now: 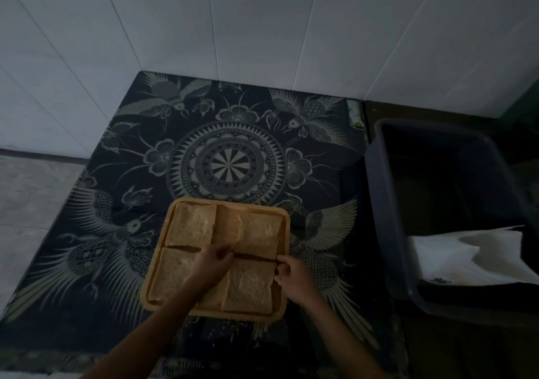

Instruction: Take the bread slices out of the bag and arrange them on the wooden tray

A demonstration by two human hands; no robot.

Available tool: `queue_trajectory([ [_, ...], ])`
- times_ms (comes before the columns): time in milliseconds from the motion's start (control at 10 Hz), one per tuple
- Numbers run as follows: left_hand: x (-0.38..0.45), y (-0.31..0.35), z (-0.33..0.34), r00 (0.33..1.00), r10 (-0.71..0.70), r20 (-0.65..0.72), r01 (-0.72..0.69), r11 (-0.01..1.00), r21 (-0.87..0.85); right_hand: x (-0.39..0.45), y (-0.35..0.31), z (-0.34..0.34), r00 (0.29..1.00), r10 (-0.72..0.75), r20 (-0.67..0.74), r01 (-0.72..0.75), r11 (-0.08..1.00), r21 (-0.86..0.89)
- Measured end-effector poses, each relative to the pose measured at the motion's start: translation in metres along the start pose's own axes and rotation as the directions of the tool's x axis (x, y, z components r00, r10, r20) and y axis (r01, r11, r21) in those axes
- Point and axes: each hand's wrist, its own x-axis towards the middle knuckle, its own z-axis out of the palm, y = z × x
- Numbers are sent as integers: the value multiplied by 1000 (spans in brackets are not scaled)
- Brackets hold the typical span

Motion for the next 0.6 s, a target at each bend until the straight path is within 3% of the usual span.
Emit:
queue_trajectory([
  [100,-4,5,0,999,3,-33,-1,999,42,-6,-3,-8,1000,-22,16,22,999,-27],
  [300,-19,31,6,982,124,-140,-100,981,166,-15,-11,-38,979,-203,-10,200,970,-139],
  [400,-26,42,14,957,255,-140,-217,946,240,-19,-12,-54,948,-315,-30,298,920,-257],
  [600,-44,65,23,849,525,-63,-424,747,513,-38,-16,-78,870,-489,-66,397,774,-494],
])
